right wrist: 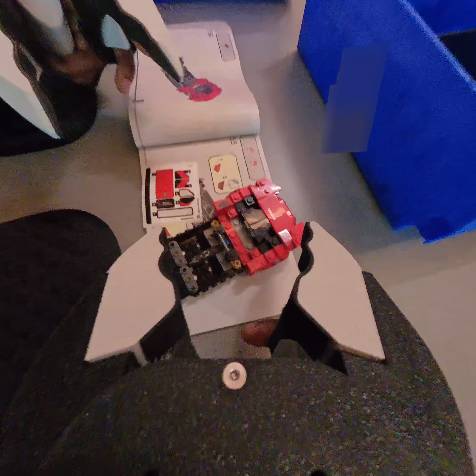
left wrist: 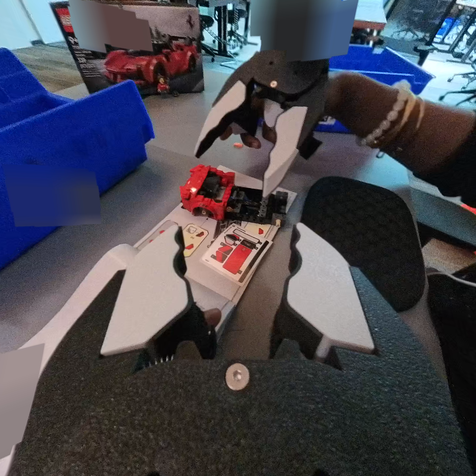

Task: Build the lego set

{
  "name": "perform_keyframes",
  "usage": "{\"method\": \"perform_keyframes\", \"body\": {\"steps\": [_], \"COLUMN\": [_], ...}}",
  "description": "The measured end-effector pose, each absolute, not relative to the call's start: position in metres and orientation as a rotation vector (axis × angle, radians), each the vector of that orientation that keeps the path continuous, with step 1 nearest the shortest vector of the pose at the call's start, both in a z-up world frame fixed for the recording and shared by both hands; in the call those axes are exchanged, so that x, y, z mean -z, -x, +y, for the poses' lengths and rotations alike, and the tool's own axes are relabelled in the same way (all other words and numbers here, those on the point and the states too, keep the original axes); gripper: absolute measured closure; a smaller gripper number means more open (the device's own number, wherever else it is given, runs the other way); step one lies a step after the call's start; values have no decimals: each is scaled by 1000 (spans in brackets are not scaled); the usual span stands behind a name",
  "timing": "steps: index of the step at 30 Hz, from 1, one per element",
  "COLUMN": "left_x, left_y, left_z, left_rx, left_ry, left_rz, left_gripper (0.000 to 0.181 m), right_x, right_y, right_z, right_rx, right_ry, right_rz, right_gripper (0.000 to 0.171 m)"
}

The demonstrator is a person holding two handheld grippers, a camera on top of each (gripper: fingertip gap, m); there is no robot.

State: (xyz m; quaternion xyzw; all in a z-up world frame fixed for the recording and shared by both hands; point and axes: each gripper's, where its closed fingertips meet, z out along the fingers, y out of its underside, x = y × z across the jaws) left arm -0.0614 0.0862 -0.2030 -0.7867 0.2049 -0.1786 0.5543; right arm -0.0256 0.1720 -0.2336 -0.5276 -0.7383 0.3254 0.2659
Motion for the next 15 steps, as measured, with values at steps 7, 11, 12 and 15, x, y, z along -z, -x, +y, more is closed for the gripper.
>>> {"method": "perform_keyframes", "body": {"steps": [7, 11, 12, 15], "left_x": [220, 218, 217, 216], "left_y": [48, 47, 48, 49], "left_z": [80, 79, 79, 80], "left_rx": [400, 429, 438, 460], "left_ry": [1946, 1929, 1926, 1933], "left_rz": [625, 623, 614, 594], "left_gripper": [112, 116, 117, 118], "right_x": [239, 259, 264, 265], "right_y": [38, 44, 46, 49], "right_z": [188, 184, 184, 180], "right_rx": [-1066, -959, -936, -954], "right_ry": [1343, 1313, 1311, 1311], "right_rz": [-2136, -2312, -2328, -2321], "right_gripper": [84, 85, 85, 94]}}
